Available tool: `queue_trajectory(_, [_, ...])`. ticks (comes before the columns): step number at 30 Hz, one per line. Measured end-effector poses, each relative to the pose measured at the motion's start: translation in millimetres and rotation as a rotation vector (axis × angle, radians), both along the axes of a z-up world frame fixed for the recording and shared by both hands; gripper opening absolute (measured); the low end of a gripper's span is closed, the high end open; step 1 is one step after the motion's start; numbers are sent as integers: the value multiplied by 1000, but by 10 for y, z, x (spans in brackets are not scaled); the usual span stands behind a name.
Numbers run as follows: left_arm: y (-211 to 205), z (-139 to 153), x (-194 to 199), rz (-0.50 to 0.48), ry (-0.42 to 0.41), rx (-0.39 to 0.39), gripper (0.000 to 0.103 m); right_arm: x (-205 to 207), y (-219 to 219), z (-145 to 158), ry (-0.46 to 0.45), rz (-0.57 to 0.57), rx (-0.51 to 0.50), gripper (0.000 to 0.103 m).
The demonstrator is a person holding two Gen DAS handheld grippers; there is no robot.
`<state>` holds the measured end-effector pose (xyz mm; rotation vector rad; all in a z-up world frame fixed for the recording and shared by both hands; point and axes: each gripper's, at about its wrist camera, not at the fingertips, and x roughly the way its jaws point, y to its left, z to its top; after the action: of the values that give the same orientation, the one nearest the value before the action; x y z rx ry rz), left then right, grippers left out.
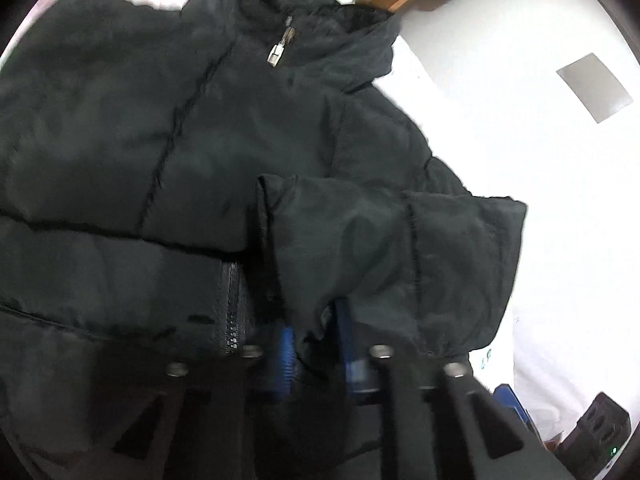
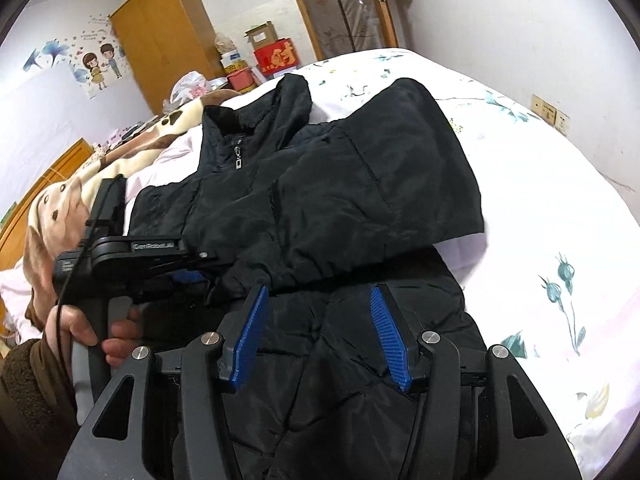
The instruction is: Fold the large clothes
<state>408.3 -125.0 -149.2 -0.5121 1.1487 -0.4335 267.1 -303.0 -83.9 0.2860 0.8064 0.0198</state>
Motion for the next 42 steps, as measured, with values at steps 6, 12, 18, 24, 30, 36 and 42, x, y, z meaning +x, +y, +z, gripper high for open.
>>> queue_trajectory(6, [200, 594, -42, 15, -163, -8, 11, 33, -98, 106, -36, -47, -20, 54])
queue_trajectory(12, [596, 1070, 60, 73, -279, 4, 11, 227, -71, 259, -74, -60, -34, 54])
queue_trajectory(18, [1123, 1177, 171, 156, -312, 63, 11, 464, 45, 354, -104, -40, -56, 54])
queue_trajectory(24, [1448, 1003, 265, 206, -293, 93, 11, 784, 136, 322, -98, -26, -80, 54])
queue_trajectory(30, [1673, 749, 265, 268, -258, 111, 11, 1080, 187, 219, -68, -27, -136, 54])
queue_trajectory(36, [1730, 321, 391, 279, -150, 159, 12, 1417, 185, -10, 0, -25, -157, 54])
queue_trajectory(42, [1691, 60, 505, 262, -108, 199, 17, 1658, 204, -364, 100, -4, -213, 54])
